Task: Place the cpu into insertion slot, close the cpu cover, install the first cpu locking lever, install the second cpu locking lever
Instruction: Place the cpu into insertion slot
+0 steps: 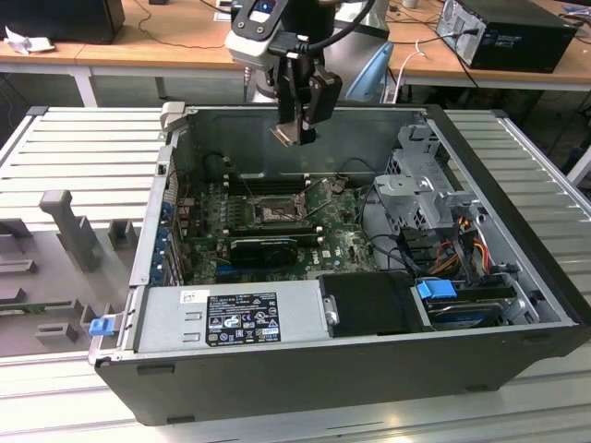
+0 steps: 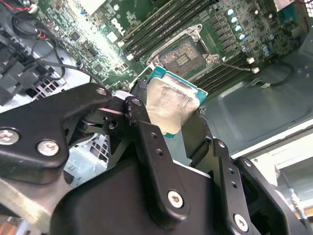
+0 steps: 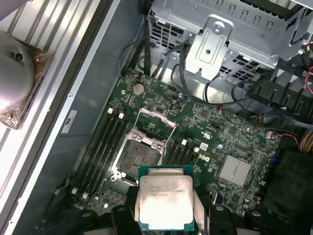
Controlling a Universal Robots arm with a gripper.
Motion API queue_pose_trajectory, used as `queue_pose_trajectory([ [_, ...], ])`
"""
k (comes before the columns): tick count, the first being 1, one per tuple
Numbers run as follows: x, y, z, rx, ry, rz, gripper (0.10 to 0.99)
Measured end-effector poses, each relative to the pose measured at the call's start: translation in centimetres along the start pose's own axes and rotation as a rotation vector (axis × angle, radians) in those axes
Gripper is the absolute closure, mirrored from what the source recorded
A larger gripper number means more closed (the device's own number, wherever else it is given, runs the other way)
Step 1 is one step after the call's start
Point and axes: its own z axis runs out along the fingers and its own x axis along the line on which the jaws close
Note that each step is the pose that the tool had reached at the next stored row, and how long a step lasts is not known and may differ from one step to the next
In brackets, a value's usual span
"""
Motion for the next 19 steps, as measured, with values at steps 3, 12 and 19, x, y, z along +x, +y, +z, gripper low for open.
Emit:
queue_pose_trajectory([
  [3, 0.0, 0.0, 0.01, 0.0, -0.0035, 0.042, 0.557],
  [12, 0.0, 0.0, 0.05, 0.001, -0.012, 0.146, 0.557],
  [19, 0.0, -0.01, 0.1, 0.001, -0.0196, 0.235, 0.557],
])
